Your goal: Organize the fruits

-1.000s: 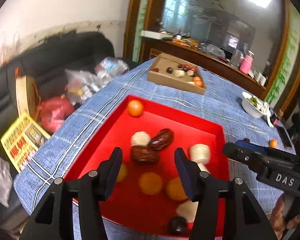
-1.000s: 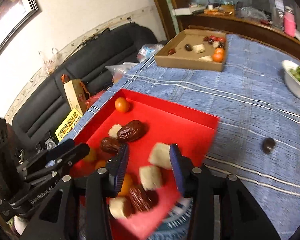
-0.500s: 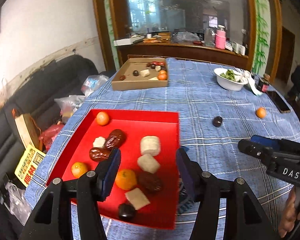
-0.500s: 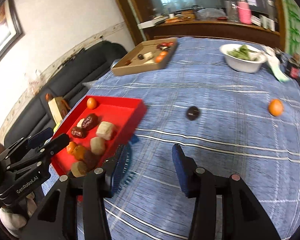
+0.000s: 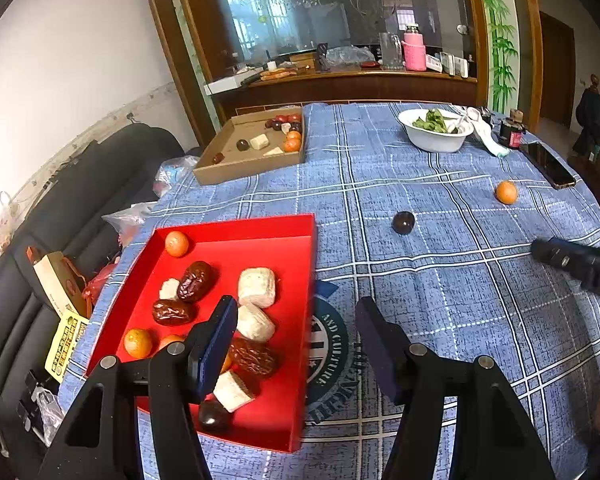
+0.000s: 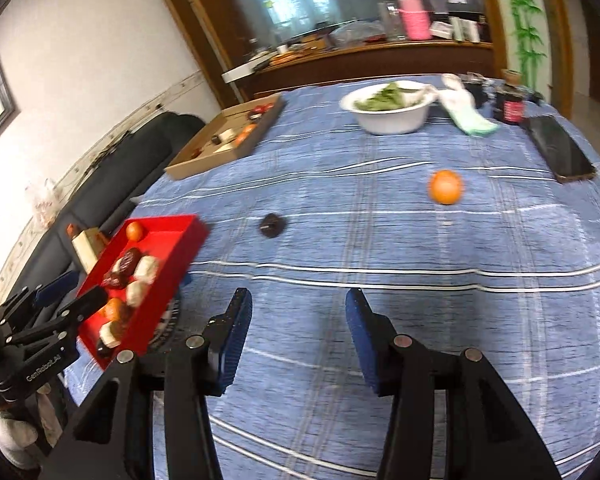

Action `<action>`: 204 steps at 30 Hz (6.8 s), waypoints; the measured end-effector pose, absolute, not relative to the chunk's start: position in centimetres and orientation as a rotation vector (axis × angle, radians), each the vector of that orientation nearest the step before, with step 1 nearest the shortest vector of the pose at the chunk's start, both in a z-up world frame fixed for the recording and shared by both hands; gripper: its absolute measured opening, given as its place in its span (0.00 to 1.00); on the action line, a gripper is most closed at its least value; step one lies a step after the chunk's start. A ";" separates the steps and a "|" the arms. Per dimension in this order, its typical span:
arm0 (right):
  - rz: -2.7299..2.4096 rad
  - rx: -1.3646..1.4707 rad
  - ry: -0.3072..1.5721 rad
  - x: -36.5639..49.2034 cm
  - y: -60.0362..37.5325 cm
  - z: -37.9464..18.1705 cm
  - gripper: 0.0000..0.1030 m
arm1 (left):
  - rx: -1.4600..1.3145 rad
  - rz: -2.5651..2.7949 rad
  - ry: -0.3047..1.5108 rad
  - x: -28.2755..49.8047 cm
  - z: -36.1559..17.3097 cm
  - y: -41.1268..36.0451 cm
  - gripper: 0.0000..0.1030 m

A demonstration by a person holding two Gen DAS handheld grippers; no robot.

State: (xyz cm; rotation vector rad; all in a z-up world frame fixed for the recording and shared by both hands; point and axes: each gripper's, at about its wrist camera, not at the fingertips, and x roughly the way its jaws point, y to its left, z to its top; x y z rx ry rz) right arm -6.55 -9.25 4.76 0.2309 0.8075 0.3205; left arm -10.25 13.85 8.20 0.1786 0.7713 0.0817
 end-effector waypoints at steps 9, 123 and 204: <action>0.084 0.311 0.692 -2.9 -19.8 9.0 0.46 | 0.010 -0.058 0.769 -9.2 10.1 15.5 0.63; 0.702 0.122 0.912 -4.7 11.4 5.4 0.33 | -0.346 0.131 0.723 -11.4 5.0 32.8 0.24; 0.304 -0.002 0.710 -12.0 1.8 3.8 0.70 | 0.138 0.351 0.489 -15.6 10.3 17.1 0.81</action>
